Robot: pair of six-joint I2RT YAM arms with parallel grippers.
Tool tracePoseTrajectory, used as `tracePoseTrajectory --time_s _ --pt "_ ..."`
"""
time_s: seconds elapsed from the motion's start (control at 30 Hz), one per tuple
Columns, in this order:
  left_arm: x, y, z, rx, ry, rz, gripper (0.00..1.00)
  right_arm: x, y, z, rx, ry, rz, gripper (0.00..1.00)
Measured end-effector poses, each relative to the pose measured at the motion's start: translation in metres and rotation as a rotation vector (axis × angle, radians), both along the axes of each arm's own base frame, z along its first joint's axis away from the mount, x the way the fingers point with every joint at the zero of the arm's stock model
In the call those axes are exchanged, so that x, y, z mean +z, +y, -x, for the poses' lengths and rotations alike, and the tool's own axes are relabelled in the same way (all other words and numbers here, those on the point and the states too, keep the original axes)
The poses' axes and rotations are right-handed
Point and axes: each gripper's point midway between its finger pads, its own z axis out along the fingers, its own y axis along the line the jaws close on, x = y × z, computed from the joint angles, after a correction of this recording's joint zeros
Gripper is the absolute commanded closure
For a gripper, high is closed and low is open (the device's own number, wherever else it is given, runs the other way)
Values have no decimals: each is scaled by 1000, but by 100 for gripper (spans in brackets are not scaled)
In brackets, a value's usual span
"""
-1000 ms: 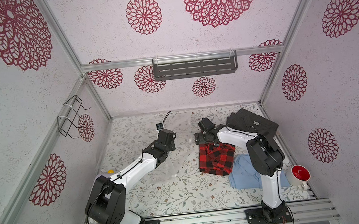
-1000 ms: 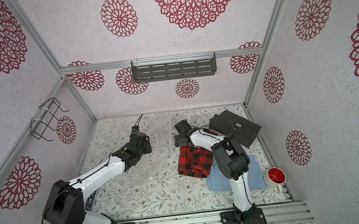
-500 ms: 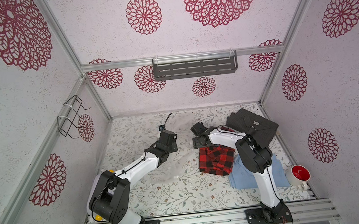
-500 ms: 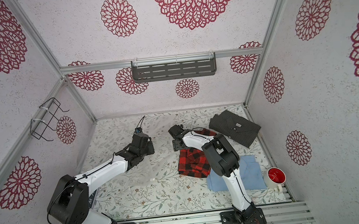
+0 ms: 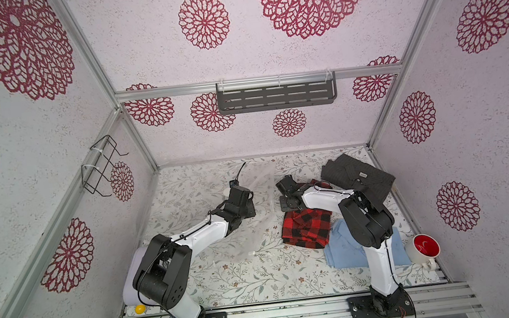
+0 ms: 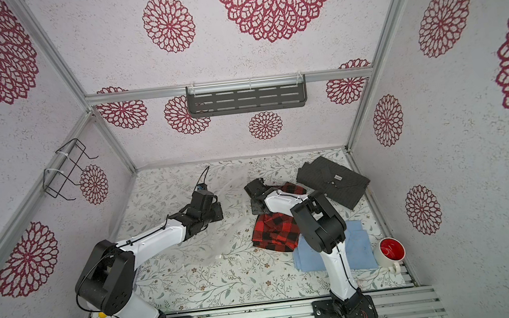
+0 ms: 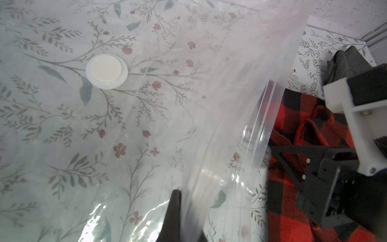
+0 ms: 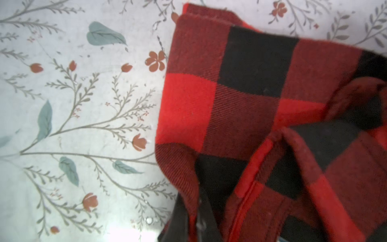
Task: Place the folded shirt into the vacuum bag
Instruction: Pick up the shirt from the center of the board.
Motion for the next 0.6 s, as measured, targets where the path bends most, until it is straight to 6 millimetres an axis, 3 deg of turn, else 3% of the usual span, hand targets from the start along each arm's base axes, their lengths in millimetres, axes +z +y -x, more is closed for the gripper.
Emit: tracePoseTrajectory --time_s 0.2,0.4,0.6 --pt "-17 -11 3 -25 52 42 100 10 -13 26 19 -21 -116 100" --pt "-17 -19 3 -48 63 85 100 59 -23 41 23 -162 -280 100" --pt "-26 -28 3 -72 95 110 100 96 -21 48 60 -289 -405 100"
